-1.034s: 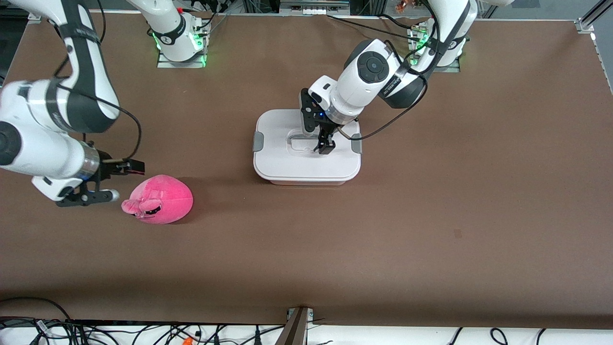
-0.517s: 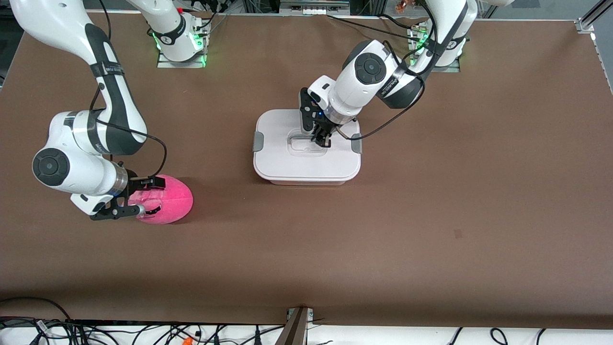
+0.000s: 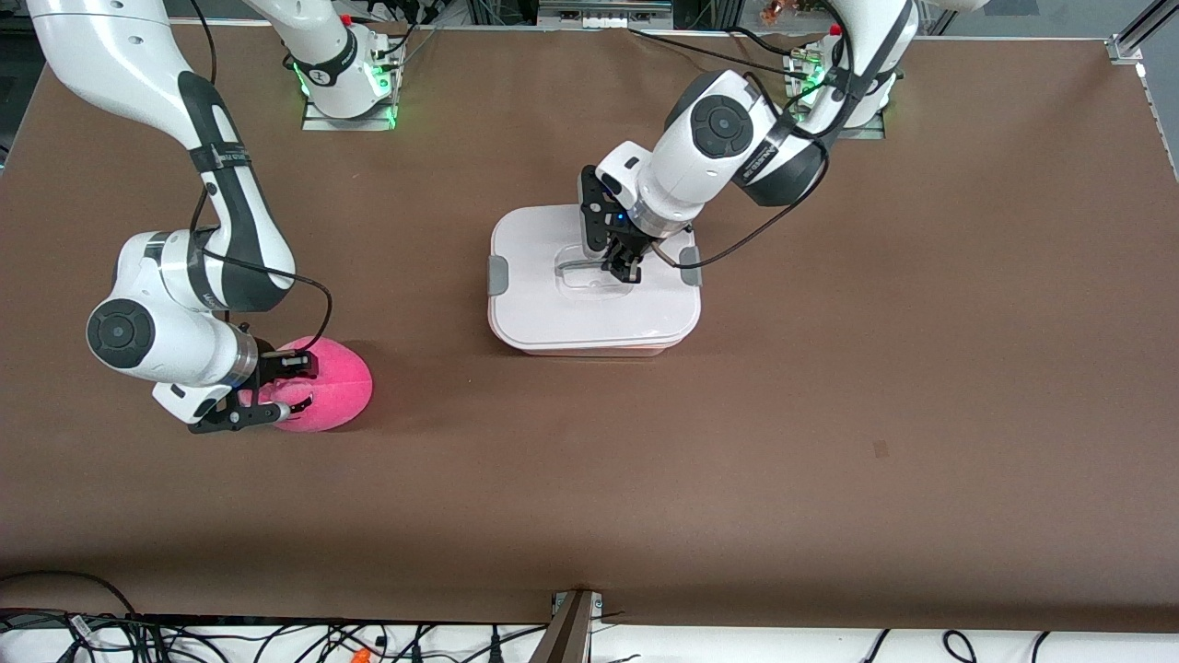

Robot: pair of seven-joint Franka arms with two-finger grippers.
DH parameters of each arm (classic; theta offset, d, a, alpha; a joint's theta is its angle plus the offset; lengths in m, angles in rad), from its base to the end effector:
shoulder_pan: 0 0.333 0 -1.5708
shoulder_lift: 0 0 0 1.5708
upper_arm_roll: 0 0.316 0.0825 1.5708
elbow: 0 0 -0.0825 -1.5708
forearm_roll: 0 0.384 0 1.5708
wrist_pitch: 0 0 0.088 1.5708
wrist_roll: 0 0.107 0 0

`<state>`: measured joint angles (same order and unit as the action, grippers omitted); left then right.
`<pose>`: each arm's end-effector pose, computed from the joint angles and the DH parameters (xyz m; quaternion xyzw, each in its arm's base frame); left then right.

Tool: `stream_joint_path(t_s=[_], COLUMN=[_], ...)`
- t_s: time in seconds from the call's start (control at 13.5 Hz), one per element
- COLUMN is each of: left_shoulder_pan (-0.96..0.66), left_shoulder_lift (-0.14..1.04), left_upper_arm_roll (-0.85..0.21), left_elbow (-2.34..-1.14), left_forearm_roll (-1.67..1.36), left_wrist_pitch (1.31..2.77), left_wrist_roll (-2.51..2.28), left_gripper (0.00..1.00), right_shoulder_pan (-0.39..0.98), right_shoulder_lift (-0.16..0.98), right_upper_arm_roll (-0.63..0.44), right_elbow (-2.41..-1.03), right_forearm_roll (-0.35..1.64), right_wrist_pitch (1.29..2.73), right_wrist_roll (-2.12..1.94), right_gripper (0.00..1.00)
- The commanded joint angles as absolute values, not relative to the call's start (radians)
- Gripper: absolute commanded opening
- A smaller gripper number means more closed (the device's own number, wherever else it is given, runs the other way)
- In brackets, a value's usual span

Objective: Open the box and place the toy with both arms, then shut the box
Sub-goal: 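Grasp the lid handle with the left gripper while the right gripper grasps the toy, then lift the lid aside with the left gripper while the right gripper carries the toy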

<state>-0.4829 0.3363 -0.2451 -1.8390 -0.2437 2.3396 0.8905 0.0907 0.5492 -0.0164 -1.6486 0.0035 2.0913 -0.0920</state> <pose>0.4898 -0.4262 0.3692 0.7414 -0.6523 0.0944 0.1261 0.6689 0.0512 0.2853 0.9951 0.0830 -0.0532 0.0024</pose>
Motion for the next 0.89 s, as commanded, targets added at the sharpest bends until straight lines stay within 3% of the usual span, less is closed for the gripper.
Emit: stream_joint_path(t_s=[0.0, 0.3, 0.52, 0.81], left_shoulder_pan=[-0.436, -0.307, -0.211, 0.000], left_shoulder_lift=[0.302, 0.302, 0.302, 0.304], left_upper_arm_roll=[-0.242, -0.244, -0.235, -0.232], left_elbow=[-1.719, -1.565, -1.465, -1.419], left_forearm_roll=[-0.275, -0.272, -0.258, -0.226], left_wrist_pitch=[2.098, 1.704, 1.476, 1.371], left_wrist_roll=[0.903, 0.920, 0.922, 1.099], left_gripper=[0.00, 0.00, 0.00, 0.00], right_shoulder_pan=[0.078, 0.086, 0.086, 0.091], right_shoulder_lift=[0.554, 0.545, 0.486, 0.446], right_upper_arm_roll=[-0.012, -0.012, 0.020, 0.109], right_elbow=[-1.649, -1.641, -1.609, -1.496], right_forearm_roll=[0.026, 0.025, 0.041, 0.035], right_wrist_pitch=[2.077, 2.075, 1.927, 1.752], right_wrist_roll=[-0.121, -0.142, -0.215, -0.423], right_gripper=[0.00, 0.00, 0.00, 0.00])
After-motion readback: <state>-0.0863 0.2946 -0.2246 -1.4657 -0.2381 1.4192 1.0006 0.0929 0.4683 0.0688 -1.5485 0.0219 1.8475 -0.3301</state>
